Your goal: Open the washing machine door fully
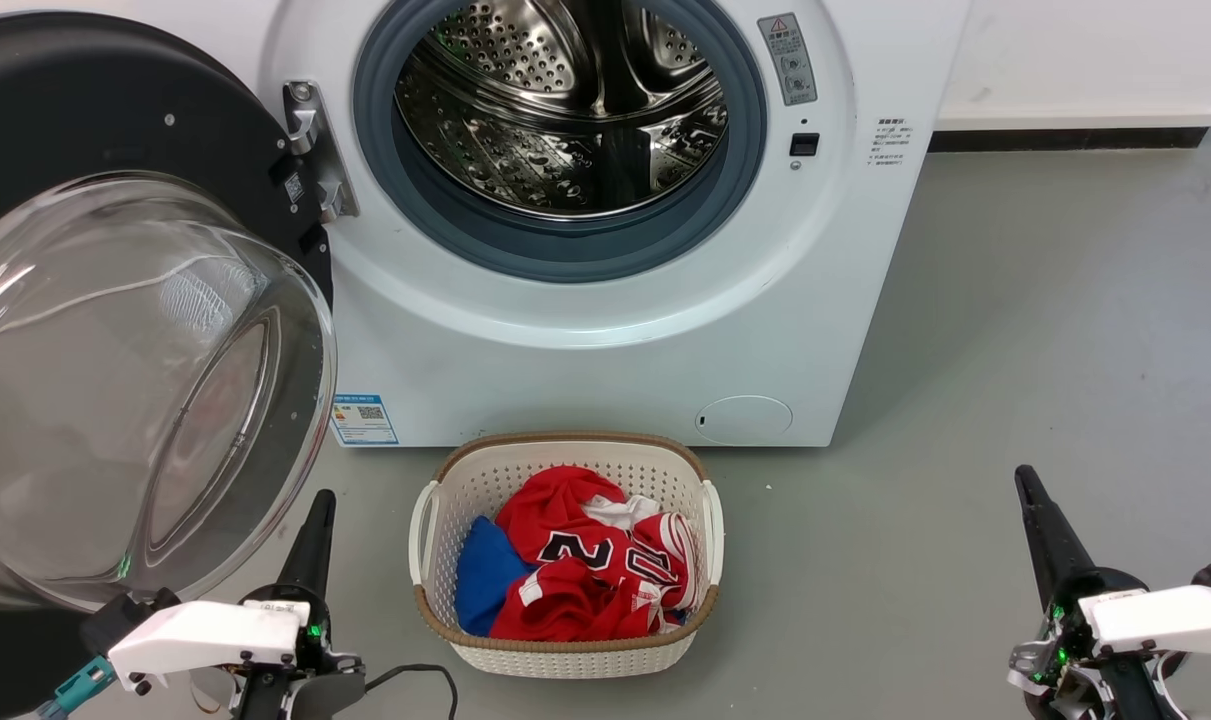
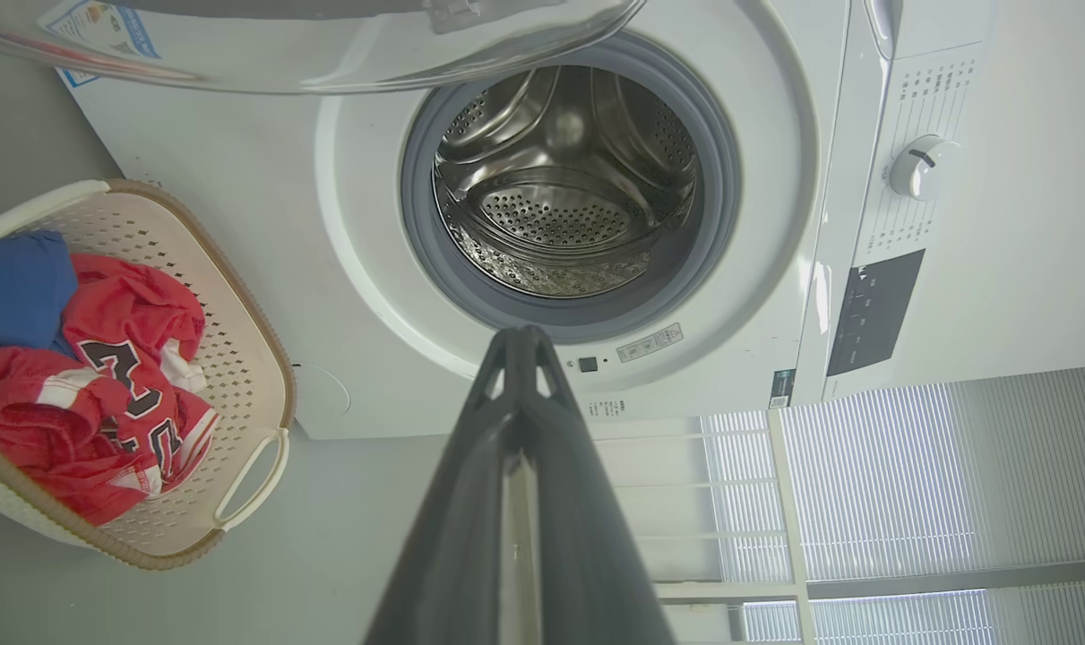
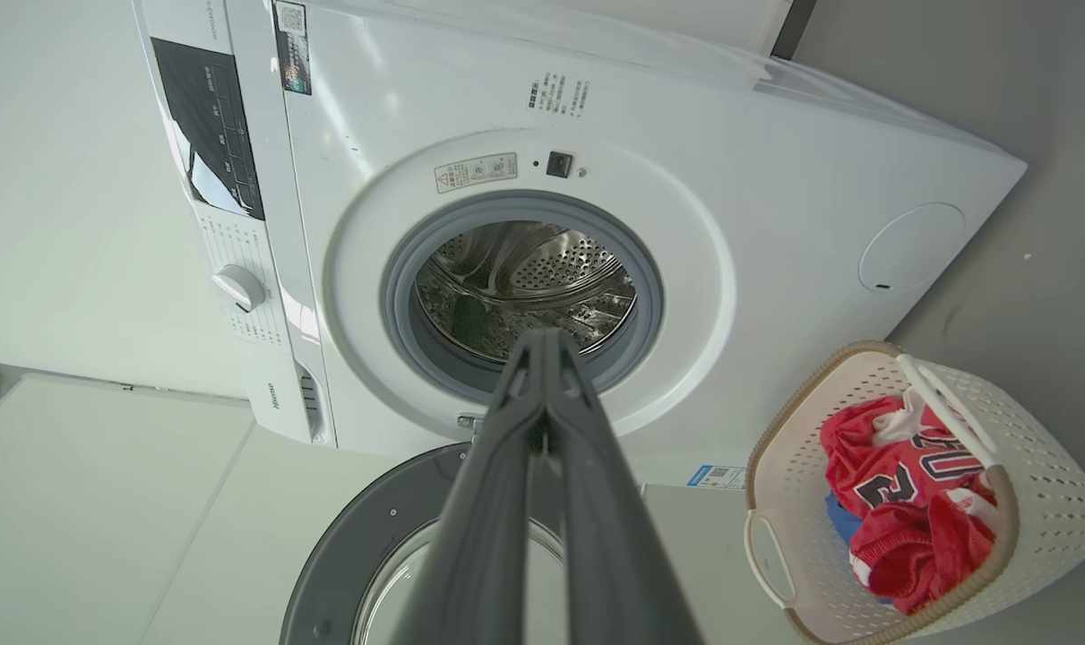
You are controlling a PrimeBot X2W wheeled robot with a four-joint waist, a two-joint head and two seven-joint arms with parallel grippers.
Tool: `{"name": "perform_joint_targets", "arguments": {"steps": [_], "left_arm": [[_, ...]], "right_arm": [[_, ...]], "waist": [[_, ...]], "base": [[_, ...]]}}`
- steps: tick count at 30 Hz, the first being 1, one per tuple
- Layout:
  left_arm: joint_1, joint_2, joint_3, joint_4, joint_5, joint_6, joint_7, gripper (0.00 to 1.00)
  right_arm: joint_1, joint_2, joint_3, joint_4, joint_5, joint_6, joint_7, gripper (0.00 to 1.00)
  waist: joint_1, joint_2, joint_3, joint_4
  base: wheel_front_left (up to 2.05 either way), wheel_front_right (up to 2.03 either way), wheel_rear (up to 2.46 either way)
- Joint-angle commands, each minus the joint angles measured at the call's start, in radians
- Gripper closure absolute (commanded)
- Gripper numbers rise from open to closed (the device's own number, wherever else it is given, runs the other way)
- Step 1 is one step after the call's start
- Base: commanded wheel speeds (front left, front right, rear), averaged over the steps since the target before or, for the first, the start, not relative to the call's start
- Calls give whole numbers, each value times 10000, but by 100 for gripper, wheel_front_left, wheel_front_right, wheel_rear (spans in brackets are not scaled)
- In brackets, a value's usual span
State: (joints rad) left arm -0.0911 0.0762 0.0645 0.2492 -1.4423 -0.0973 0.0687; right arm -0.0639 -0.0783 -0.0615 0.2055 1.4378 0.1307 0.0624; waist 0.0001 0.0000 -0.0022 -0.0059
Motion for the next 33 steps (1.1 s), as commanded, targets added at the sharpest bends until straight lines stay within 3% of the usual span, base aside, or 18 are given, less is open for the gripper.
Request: {"name": "perform_joint_targets", "arguments": {"steps": [1,27,33], "left_arm": [[-179,-61,64,-55,-177,-85,58,100],[-219,-292,557,-51,-1747,-375,500,100],[-211,-286,541,-51,-1707,-363,488,100]], "right_arm": [[-246,21,-44,35,212,1,54,100],[-493,100,-272,412,2023,0,326,100],[-476,112,-293,402,1955,0,332,100]], "waist": [[-1,0,3,3],[-1,0,54,59],[-1,0,54,59]], "base": [[0,0,0],[0,0,0],[0,0,0]]}}
